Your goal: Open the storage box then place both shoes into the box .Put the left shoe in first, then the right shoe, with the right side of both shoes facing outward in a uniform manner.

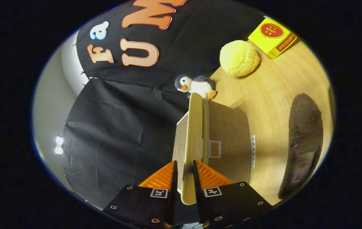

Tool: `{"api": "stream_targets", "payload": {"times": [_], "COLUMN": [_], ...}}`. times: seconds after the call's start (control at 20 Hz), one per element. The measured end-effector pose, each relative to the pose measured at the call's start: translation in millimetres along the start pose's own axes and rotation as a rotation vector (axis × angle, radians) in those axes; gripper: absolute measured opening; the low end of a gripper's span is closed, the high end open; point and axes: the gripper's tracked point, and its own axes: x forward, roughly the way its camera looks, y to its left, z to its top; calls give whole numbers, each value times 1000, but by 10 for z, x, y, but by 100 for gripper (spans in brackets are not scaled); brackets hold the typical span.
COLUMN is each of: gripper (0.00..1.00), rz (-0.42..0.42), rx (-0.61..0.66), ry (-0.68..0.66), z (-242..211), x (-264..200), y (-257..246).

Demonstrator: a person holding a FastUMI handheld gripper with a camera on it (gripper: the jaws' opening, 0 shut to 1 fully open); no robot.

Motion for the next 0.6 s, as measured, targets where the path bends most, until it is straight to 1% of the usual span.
{"api": "stream_targets", "payload": {"times": [0.1, 0.25, 0.3, 0.35, 0.4, 0.45, 0.6], "gripper": [26, 26, 26, 13, 9, 1, 1], "rz": [-56, -25, -40, -55, -59, -61, -12], "rx": [-1, 27, 38, 39, 36, 40, 11], "ry": [1, 29, 36, 38, 39, 37, 6], "z": [-10, -117, -145, -166, -175, -192, -145], "x": [13, 46, 53, 83, 81, 70, 8], "y": [-123, 41, 41, 19, 29, 71, 395]}}
